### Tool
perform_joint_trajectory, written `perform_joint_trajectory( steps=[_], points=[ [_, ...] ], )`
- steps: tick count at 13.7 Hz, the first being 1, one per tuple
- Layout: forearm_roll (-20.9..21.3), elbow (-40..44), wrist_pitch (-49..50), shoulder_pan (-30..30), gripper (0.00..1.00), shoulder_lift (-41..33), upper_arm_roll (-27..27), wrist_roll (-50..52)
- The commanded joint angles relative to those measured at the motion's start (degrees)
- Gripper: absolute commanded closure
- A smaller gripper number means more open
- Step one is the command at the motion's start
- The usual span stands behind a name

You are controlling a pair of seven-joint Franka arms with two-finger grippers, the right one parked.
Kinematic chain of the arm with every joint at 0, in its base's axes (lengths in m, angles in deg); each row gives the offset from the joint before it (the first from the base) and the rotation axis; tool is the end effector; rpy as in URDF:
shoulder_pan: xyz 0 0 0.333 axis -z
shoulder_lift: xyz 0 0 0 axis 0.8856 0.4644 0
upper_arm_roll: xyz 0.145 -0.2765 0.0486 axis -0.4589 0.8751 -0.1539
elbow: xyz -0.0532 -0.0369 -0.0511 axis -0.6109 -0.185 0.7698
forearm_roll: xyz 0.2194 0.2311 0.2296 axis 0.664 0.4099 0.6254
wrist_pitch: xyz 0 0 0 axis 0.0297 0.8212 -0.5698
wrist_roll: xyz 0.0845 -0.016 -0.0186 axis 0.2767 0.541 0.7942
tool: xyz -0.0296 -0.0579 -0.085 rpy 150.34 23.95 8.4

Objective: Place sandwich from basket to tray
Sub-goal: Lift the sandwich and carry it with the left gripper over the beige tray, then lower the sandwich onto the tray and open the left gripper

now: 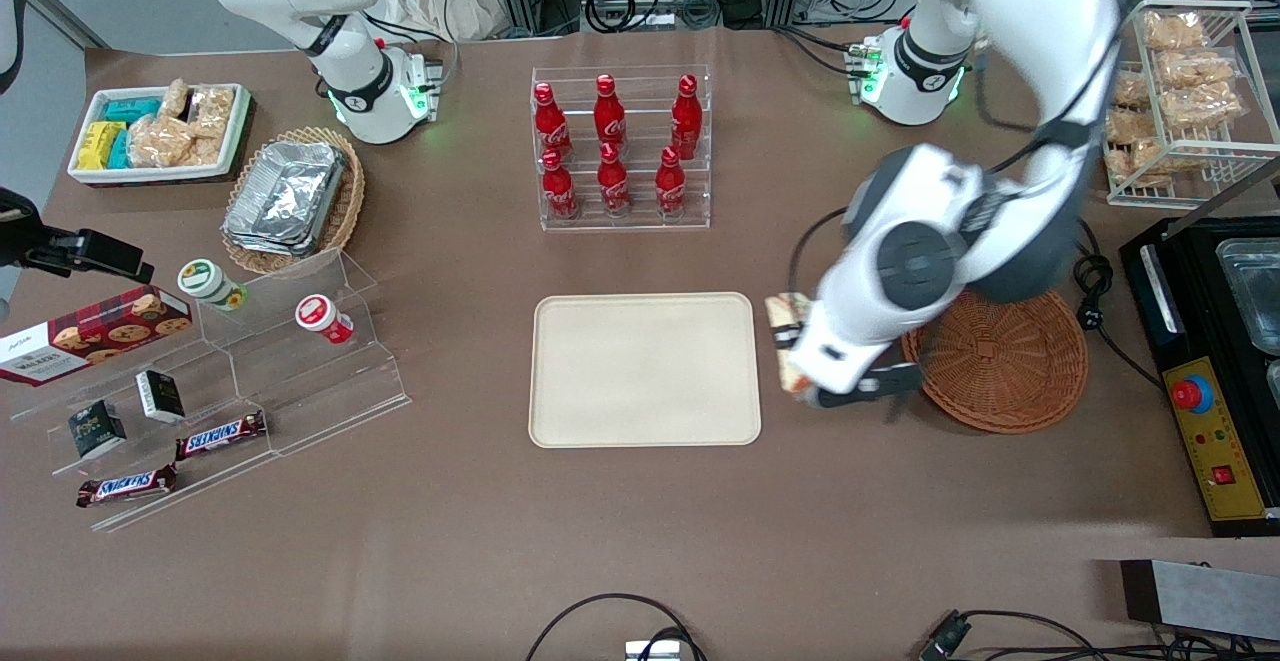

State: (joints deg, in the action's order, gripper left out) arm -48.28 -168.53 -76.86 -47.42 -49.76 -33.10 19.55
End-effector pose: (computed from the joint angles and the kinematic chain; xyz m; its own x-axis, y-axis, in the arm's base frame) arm 0.6011 -0.3367 0.3833 0.9734 0.1519 -0.1716 0.1497 -0.9884 -0.0259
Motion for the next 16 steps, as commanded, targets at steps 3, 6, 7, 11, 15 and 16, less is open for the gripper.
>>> perform_joint_trajectory(
  steps=[3,6,7,11,15,16],
  points=[
    [1.23,5.19,-4.10,4.69,1.00,10.61,-0.41,2.80],
    [1.14,5.36,-4.20,5.22,0.96,13.60,-0.50,2.90],
    [1.23,5.36,-4.20,5.57,0.91,14.04,-0.50,2.90],
    [5.78,5.45,-9.38,7.07,0.32,17.12,-0.59,6.23],
    [7.73,5.71,-8.86,6.81,0.00,15.90,-0.59,6.42],
    [7.65,5.89,-8.86,6.46,0.00,14.76,-0.67,6.33]
  ],
)
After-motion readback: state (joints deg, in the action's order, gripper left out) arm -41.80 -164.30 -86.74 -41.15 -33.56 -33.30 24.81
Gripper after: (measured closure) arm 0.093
